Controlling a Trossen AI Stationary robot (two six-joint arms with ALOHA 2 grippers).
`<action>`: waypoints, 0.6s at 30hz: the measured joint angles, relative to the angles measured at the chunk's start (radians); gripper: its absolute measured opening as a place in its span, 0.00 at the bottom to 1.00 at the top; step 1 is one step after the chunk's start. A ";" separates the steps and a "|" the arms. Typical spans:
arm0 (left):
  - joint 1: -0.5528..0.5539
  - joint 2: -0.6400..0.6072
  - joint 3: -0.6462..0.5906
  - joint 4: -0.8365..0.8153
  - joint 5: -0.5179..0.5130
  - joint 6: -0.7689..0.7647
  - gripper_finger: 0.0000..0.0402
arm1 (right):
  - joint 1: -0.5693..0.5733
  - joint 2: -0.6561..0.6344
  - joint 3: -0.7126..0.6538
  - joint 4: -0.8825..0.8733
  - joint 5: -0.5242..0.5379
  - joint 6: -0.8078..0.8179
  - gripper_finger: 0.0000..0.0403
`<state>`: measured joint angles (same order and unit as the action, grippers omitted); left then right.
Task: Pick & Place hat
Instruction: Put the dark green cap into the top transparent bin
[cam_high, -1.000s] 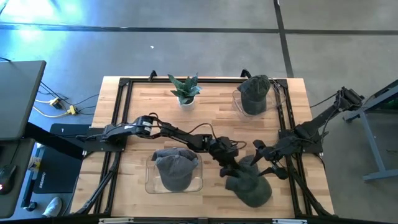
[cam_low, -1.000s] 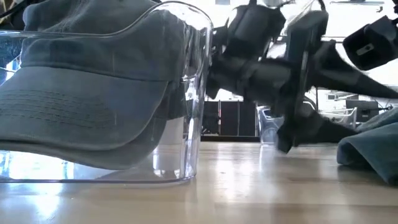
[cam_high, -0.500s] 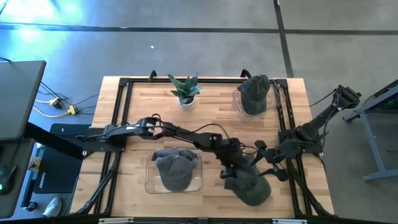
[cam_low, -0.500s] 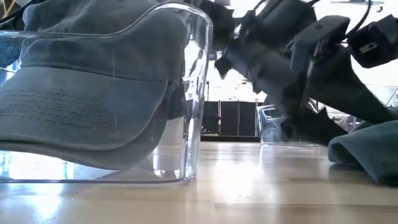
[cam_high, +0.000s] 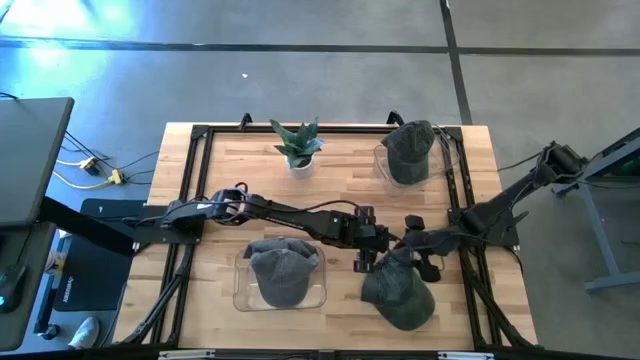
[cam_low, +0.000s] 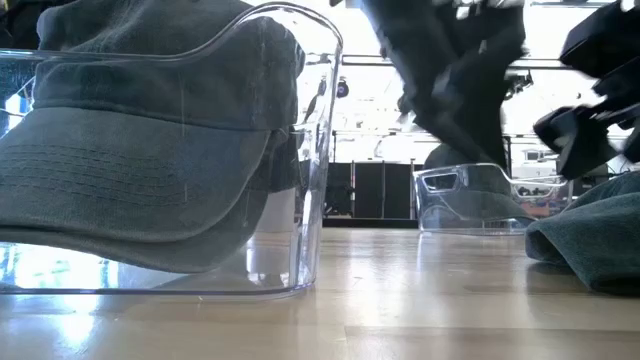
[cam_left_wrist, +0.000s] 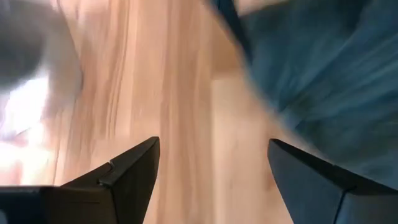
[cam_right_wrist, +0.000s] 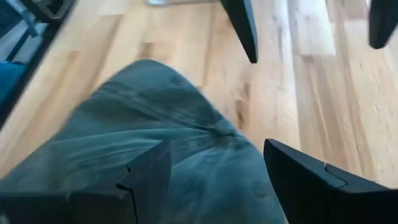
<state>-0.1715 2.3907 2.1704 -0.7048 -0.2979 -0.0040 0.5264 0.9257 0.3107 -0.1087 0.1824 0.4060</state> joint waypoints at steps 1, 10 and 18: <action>0.005 -0.003 -0.013 -0.010 -0.006 0.002 0.72 | -0.025 0.017 0.001 0.005 -0.020 0.002 0.62; 0.097 -0.084 -0.257 0.258 0.044 0.030 0.72 | -0.160 0.159 0.002 0.085 -0.247 -0.045 0.62; 0.156 -0.209 -0.530 0.602 0.132 -0.028 0.72 | -0.199 0.258 0.004 0.126 -0.312 -0.075 0.62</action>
<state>-0.0160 2.1817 1.6407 -0.1031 -0.1661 -0.0324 0.3277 1.1835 0.3151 0.0175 -0.1300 0.3313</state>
